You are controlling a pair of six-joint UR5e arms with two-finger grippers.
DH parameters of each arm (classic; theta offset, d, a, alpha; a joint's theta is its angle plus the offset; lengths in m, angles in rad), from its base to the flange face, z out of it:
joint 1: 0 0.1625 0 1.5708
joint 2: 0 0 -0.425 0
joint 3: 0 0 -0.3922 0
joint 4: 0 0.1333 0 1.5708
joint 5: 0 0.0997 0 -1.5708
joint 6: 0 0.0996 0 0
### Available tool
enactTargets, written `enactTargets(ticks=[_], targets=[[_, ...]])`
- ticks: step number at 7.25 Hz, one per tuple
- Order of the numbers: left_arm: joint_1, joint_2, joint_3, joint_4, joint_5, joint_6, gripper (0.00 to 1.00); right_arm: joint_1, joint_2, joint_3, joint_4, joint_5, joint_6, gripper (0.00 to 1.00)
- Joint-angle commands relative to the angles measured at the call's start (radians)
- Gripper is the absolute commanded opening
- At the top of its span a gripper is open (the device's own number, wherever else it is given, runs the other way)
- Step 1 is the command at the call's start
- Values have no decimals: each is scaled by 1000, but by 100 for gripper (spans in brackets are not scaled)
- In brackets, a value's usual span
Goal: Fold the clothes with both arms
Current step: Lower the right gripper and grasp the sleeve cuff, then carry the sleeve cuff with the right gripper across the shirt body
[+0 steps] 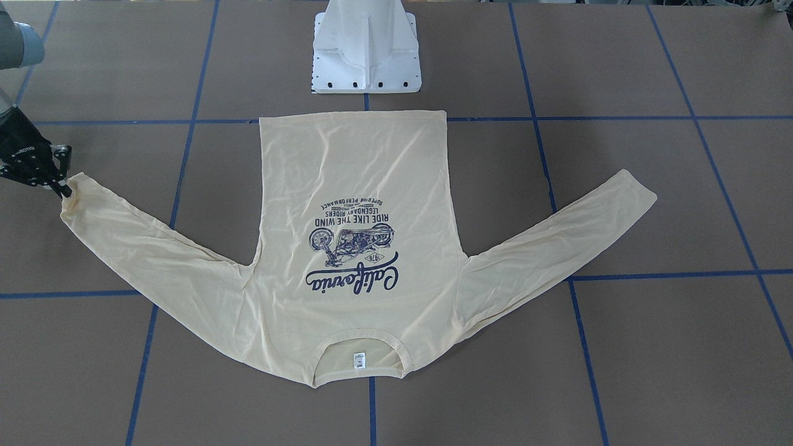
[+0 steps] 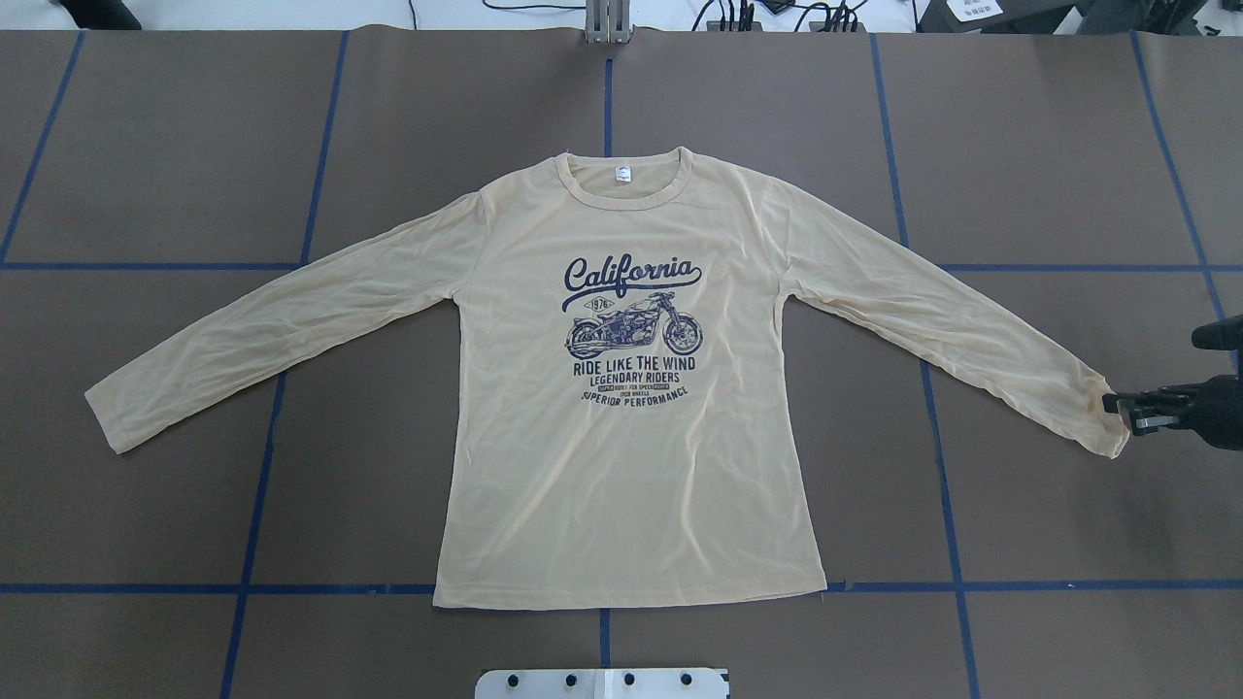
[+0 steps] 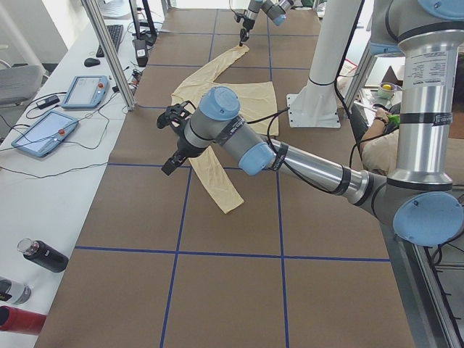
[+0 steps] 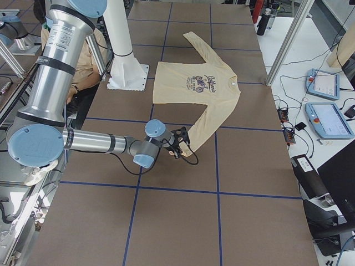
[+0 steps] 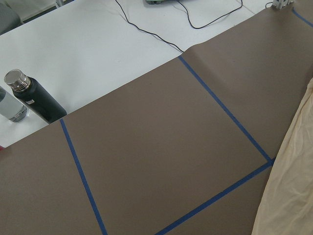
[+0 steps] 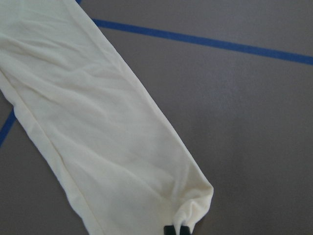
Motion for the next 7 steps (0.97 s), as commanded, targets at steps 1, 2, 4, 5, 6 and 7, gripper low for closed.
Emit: enactTargets(ticks=[1,2,4,5,6,7], targets=[[0,0,0,0,0,0,100,41,108,108,-209,3,0,0],[0,0,2,0,0,0,100,44,217,139,-341,-1,1,0],[0,0,2,0,0,-2,100,41,468,144,-593,-7,11,0],[0,0,2,0,0,-2,100,37,599,139,-722,-13,15,0],[0,0,2,0,0,-2,100,-1,734,126,-841,-31,43,0],[0,0,2,0,0,-2,100,-34,870,69,-896,-80,128,0]])
